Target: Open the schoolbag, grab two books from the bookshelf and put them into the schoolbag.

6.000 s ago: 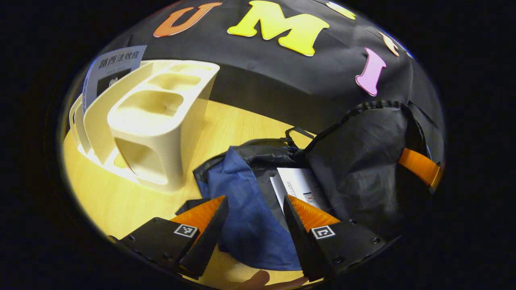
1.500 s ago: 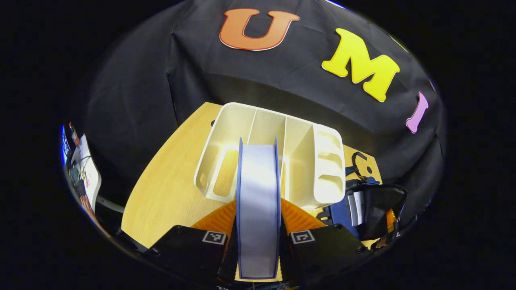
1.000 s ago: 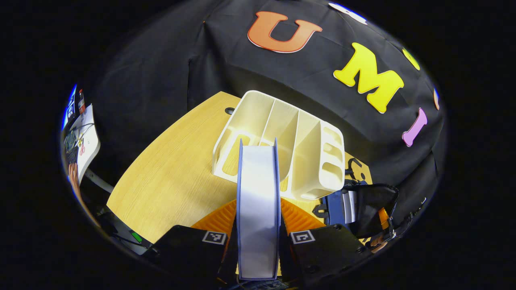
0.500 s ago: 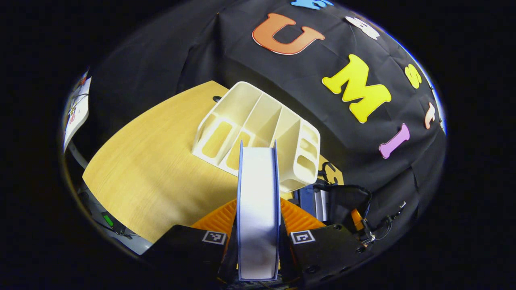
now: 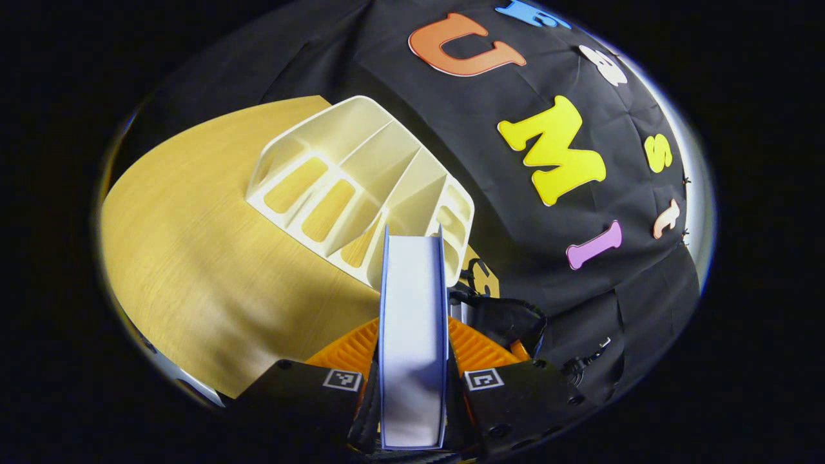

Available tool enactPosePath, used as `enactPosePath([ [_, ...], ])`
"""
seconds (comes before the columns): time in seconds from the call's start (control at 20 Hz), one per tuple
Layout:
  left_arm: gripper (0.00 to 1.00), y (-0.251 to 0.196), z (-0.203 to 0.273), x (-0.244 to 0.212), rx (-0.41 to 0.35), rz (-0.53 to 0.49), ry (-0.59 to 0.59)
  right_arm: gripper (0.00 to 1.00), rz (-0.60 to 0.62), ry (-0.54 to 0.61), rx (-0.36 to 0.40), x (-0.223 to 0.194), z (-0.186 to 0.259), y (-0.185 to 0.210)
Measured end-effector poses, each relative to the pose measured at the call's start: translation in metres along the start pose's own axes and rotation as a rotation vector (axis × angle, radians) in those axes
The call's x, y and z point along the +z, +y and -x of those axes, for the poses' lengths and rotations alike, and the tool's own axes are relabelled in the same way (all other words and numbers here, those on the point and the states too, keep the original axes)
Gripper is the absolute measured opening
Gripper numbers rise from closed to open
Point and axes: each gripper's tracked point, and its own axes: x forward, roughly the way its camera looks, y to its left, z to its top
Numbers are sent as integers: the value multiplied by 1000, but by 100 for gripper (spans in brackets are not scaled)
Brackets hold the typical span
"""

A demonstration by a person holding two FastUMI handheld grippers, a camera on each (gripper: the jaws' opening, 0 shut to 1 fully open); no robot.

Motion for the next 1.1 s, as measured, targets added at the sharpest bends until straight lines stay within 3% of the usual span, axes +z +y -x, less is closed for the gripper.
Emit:
enactPosePath([
  [0.55,43,-63,-48,-42,-138,14,97,8,-8,-18,10,8,4,-11],
  [1.1,43,-113,-131,-59,-190,26,159,8,16,-62,3,28,16,-23],
])
